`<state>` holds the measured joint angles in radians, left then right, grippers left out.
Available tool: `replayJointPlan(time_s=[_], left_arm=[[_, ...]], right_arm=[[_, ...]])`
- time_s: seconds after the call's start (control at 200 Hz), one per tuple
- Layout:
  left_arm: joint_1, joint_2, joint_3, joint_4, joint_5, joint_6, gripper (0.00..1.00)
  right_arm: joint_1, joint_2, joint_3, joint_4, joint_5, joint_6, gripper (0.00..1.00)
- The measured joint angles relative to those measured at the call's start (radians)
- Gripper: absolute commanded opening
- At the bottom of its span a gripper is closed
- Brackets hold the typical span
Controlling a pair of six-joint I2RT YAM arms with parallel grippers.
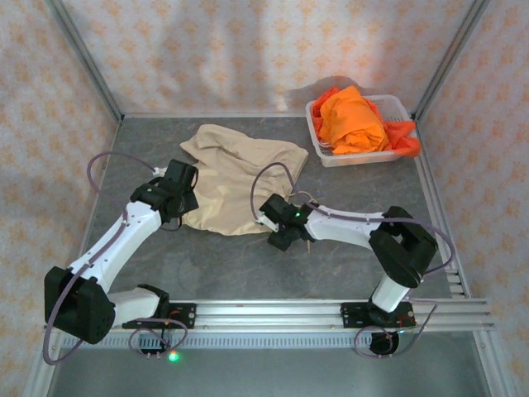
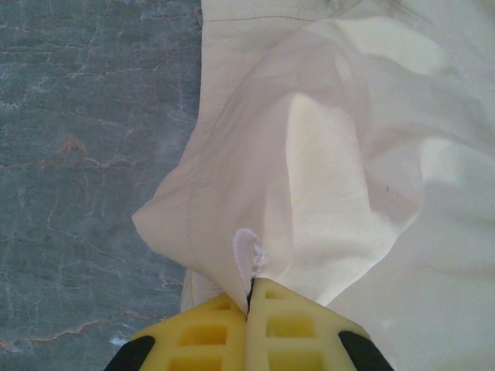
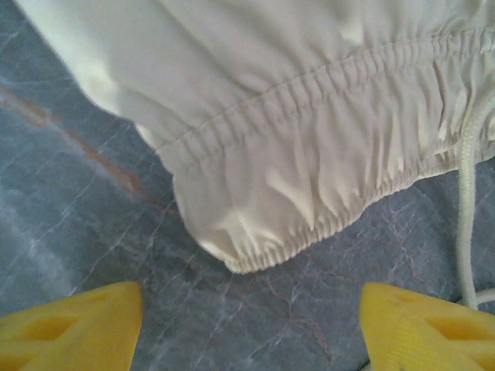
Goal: Fold and stack the shorts
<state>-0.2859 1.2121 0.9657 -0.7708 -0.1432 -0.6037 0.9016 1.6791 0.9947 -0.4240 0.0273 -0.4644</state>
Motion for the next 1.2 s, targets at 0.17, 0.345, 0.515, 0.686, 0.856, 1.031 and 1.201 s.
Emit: replayJointPlan(time_s=[0.17, 0.345, 0.515, 0.686, 0.856, 1.031, 1.201], left_arm=[[0.000, 0.001, -0.013, 0.006, 0.000, 0.000, 0.00], [0.000, 0.002, -0.021, 0.022, 0.000, 0.000, 0.00], [0.007, 0.002, -0.020, 0.027, -0.002, 0.000, 0.00], [0.057, 0.001, 0.052, -0.001, -0.023, 0.032, 0.00], [0.115, 0.001, 0.286, -0.048, -0.060, 0.129, 0.00], [0.138, 0.024, 0.577, -0.060, -0.083, 0.267, 0.00], [0.138, 0.047, 0.724, -0.063, -0.077, 0.380, 0.00]], right_arm=[[0.000, 0.043, 0.034, 0.020, 0.032, -0.024, 0.63], [0.000, 0.112, 0.074, 0.025, 0.061, -0.043, 0.37], [0.001, 0.126, 0.075, 0.032, 0.071, -0.041, 0.02], [-0.003, 0.096, 0.088, 0.010, 0.083, -0.031, 0.00], [-0.053, -0.031, 0.196, -0.060, 0.077, -0.025, 0.00], [-0.160, -0.150, 0.374, -0.083, 0.067, -0.018, 0.00], [-0.197, -0.170, 0.476, -0.117, 0.081, -0.015, 0.00]])
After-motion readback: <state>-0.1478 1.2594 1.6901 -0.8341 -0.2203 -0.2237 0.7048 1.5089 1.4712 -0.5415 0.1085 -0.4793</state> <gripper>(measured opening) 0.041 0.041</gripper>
